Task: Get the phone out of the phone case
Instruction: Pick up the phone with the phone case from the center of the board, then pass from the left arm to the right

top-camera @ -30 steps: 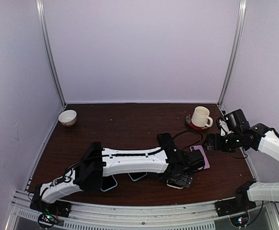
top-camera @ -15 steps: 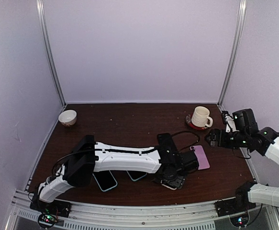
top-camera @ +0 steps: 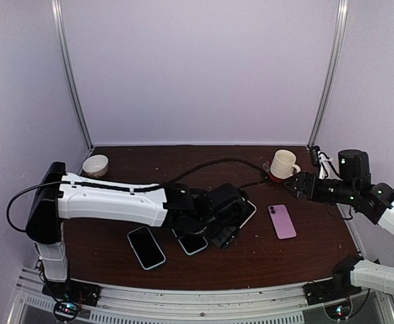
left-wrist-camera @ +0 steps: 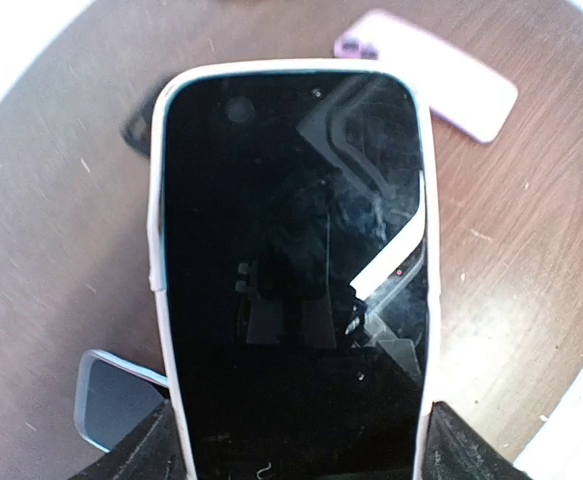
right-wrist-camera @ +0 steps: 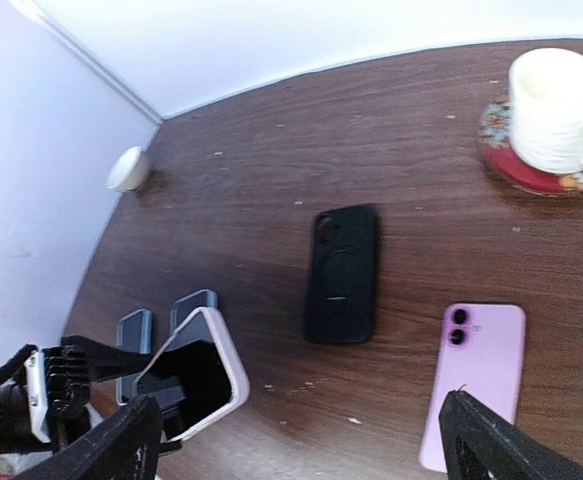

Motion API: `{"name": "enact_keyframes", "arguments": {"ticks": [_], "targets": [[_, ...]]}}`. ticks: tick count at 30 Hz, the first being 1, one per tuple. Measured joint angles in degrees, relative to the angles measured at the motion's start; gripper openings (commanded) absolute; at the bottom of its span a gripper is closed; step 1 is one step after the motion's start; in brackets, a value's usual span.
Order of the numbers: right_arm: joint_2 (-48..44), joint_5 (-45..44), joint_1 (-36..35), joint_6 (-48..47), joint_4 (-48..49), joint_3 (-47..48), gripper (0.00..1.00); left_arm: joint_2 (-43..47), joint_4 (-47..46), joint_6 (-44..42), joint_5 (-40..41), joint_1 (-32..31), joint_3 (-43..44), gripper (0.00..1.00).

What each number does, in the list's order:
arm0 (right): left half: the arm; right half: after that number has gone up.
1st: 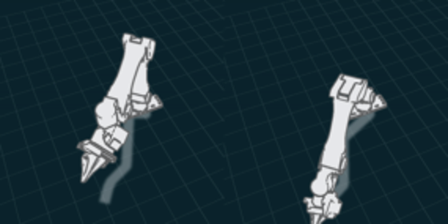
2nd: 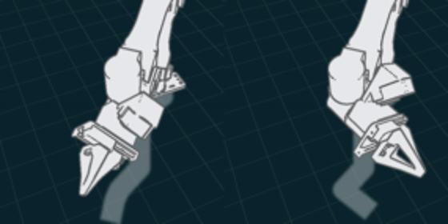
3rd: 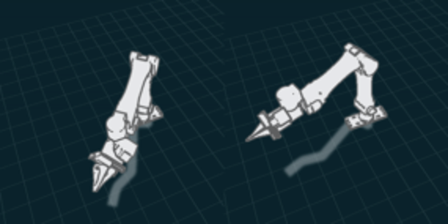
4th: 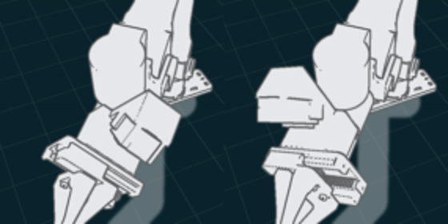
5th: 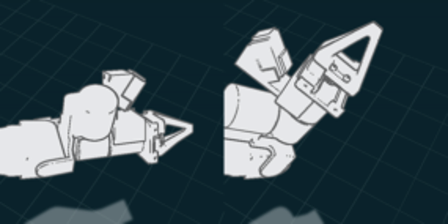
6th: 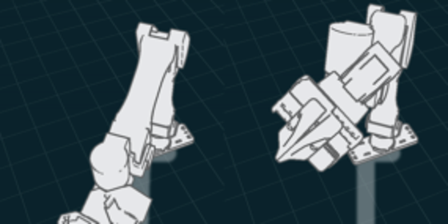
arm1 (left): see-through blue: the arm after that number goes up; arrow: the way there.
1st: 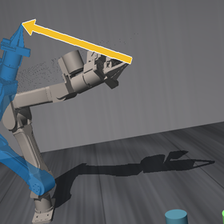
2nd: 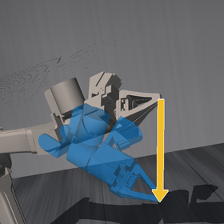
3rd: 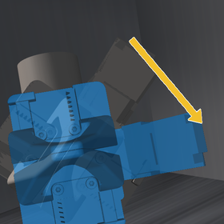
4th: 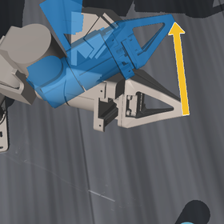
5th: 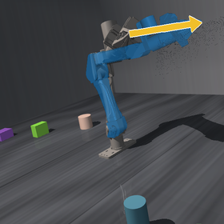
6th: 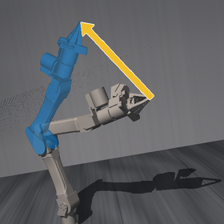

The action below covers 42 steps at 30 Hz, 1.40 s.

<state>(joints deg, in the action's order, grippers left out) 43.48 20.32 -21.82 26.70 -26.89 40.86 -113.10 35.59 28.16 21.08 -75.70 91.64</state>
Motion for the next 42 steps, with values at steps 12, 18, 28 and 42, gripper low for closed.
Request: {"name": "enact_keyframes", "arguments": {"ticks": [12, 18, 28, 42], "targets": [[2.54, 25.75, -5.42, 7.65, 10.10, -3.39, 0.93, 10.60, -14.75, -21.49, 3.76, -0.04, -12.20, 0.62], [6.45, 27.50, -9.33, 8.26, 11.54, -3.37, 0.85, 11.32, -18.78, -24.87, 3.91, -0.28, -13.68, 0.61], [10.01, 27.06, -12.35, 7.61, 12.11, -3.17, 0.57, 11.41, -22.86, -26.91, 5.09, -2.89, -14.29, 0.60], [11.02, 26.99, -13.49, 8.11, 15.43, -3.02, 0.10, 12.31, -24.11, -29.68, 5.33, -3.72, -14.86, 0.60]]}}
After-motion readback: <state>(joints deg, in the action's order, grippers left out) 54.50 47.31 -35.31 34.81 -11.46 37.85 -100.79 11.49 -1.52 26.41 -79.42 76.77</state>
